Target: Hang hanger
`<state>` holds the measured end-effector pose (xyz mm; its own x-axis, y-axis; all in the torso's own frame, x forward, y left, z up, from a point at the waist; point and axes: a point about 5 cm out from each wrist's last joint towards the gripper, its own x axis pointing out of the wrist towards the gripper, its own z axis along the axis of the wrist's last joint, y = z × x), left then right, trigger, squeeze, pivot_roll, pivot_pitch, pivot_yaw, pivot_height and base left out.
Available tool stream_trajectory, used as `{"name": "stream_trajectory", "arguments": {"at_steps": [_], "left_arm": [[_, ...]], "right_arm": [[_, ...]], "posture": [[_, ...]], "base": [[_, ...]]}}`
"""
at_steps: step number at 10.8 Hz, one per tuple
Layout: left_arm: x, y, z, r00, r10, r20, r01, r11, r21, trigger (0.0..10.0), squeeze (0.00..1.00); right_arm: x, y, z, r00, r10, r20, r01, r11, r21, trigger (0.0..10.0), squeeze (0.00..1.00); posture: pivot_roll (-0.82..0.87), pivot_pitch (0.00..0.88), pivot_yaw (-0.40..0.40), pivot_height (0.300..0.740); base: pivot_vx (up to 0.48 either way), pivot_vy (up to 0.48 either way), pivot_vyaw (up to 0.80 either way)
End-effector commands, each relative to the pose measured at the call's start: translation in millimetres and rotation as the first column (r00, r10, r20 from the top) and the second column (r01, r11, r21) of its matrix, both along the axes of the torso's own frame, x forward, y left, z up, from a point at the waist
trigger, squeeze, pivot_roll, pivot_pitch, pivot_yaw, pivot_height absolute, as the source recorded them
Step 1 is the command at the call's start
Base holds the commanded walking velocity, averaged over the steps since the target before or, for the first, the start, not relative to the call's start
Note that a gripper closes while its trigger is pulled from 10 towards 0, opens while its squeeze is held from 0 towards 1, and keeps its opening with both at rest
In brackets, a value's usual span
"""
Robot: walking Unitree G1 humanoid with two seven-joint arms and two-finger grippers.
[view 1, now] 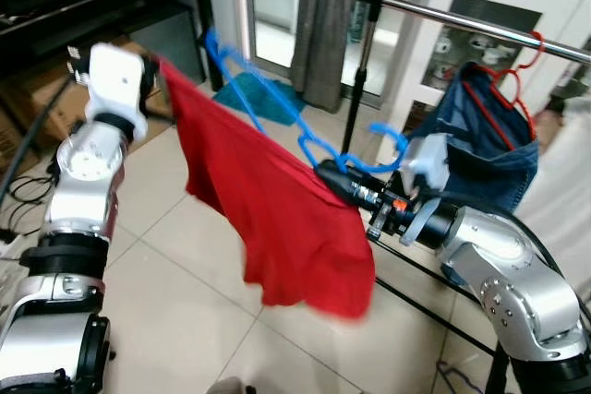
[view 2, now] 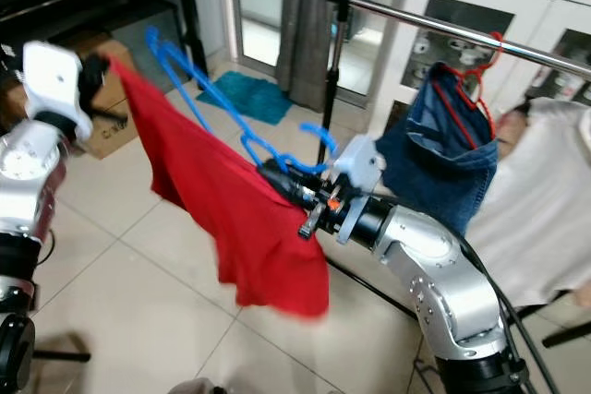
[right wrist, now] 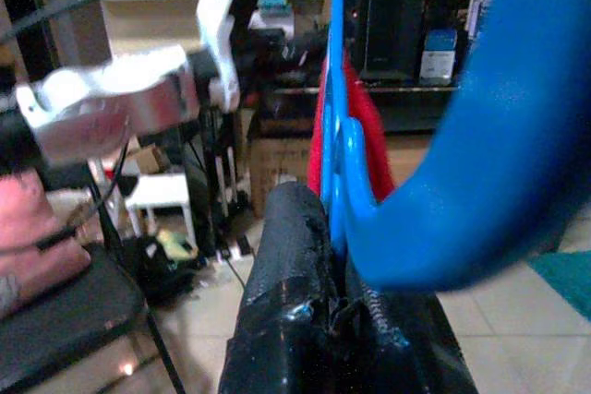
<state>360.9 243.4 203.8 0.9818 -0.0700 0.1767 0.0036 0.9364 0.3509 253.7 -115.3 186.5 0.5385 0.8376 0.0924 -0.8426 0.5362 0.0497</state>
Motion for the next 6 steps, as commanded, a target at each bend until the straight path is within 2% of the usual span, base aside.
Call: {"name": "stream_trajectory", "arguments": {"at_steps": [1, 2, 3, 4, 5, 6], "left_arm": [[-1.9, 10.0, 2.2, 0.999, 0.050, 0.012, -0.049, 0.997, -0.052, 0.0, 0.00], [-6.7, -30.1, -8.2, 0.983, -0.184, 0.003, 0.183, 0.975, -0.124, 0.0, 0.00], [-20.2, -65.9, -17.1, 0.920, -0.391, 0.013, 0.386, 0.903, -0.191, 0.0, 0.00], [-33.7, -83.8, -17.1, 0.874, -0.483, 0.047, 0.479, 0.843, -0.244, 0.0, 0.00], [-46.0, -91.1, -8.0, 0.860, -0.496, 0.117, 0.503, 0.788, -0.354, 0.0, 0.00], [-52.2, -93.2, -3.7, 0.846, -0.514, 0.140, 0.524, 0.757, -0.390, 0.0, 0.00]], "right_arm": [[1.1, -9.4, 4.8, 0.999, -0.042, 0.006, 0.042, 0.999, 0.012, 0.0, 0.00], [12.6, -8.8, 6.0, 0.985, -0.171, -0.015, 0.172, 0.984, 0.052, 0.0, 0.00], [27.0, -10.3, 4.8, 0.939, -0.338, -0.058, 0.342, 0.935, 0.097, 0.0, 0.00], [36.3, -14.4, 4.4, 0.881, -0.463, -0.095, 0.472, 0.869, 0.146, 0.0, 0.00], [44.7, -26.7, 5.6, 0.778, -0.616, -0.122, 0.627, 0.752, 0.204, 0.0, 0.00], [48.6, -37.0, 7.2, 0.717, -0.678, -0.161, 0.694, 0.673, 0.257, 0.0, 0.00]], "posture": [[-0.02, 0.000, 0.010, 0.740], [-0.03, 0.000, 0.011, 0.740], [-0.03, 0.000, 0.013, 0.740], [-0.02, 0.000, 0.009, 0.740], [-0.01, 0.000, 0.007, 0.740], [-0.01, 0.000, 0.007, 0.740]], "base": [[0.000, 0.000, 0.00], [0.000, 0.000, 0.00], [0.000, 0.000, 0.00], [0.000, 0.000, 0.00], [0.000, 0.000, 0.00], [0.000, 0.000, 0.00]]}}
